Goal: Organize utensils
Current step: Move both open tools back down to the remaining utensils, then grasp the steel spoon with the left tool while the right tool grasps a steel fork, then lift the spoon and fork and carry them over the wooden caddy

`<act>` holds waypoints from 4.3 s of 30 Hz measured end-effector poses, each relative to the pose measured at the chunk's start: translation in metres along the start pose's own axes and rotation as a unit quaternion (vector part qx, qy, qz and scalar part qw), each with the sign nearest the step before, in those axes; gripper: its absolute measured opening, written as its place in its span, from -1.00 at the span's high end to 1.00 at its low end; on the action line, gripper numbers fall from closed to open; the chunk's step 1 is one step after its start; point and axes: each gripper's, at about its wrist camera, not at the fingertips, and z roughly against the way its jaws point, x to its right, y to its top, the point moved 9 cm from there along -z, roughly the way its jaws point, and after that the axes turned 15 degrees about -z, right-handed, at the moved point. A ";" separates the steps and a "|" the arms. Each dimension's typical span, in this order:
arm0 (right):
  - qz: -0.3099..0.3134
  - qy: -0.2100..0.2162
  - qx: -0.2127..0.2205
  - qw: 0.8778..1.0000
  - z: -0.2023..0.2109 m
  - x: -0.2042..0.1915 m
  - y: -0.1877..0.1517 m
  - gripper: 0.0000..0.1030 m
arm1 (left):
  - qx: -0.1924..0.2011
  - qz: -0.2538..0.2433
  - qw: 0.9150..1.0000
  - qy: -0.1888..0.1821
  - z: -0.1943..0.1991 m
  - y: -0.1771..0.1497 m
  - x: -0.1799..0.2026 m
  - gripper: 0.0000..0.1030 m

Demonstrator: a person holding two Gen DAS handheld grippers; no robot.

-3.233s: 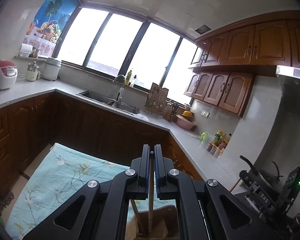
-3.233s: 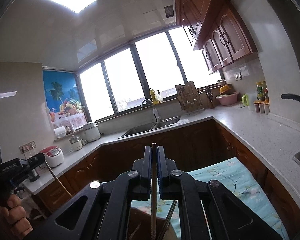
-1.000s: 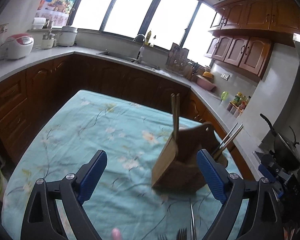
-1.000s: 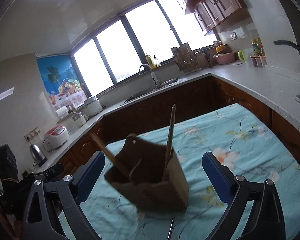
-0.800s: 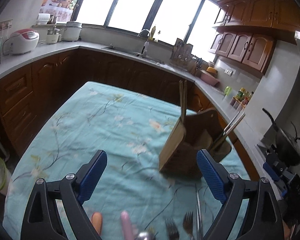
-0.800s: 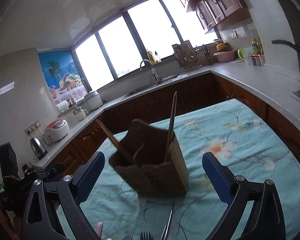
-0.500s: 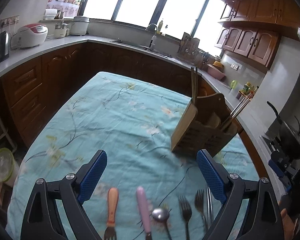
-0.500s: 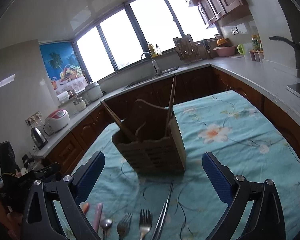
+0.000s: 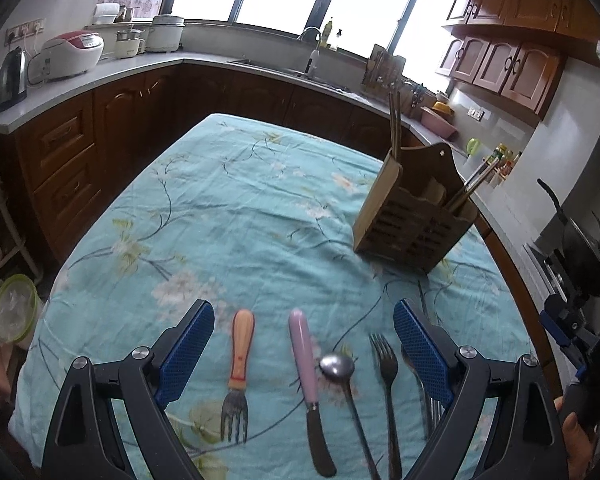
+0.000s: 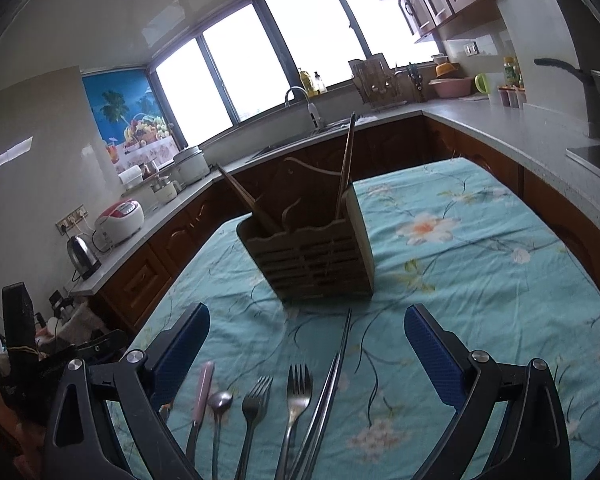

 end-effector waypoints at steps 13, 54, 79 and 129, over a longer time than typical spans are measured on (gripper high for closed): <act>0.019 -0.024 -0.047 0.998 -0.005 0.009 -0.047 -0.90 | -0.049 -0.036 0.998 -0.013 -0.005 -0.029 0.026 -0.63; 0.070 -0.049 -0.251 0.964 -0.089 0.010 -0.124 0.66 | -0.170 -0.084 0.978 -0.086 -0.116 -0.052 0.056 0.64; 0.112 -0.062 -0.245 0.961 -0.082 0.003 -0.121 0.85 | -0.126 -0.074 0.984 -0.100 -0.078 -0.037 0.051 0.95; 0.022 0.039 -0.026 0.999 -0.007 -0.022 0.034 0.85 | 0.050 -0.060 0.991 -0.105 0.023 0.090 0.027 0.97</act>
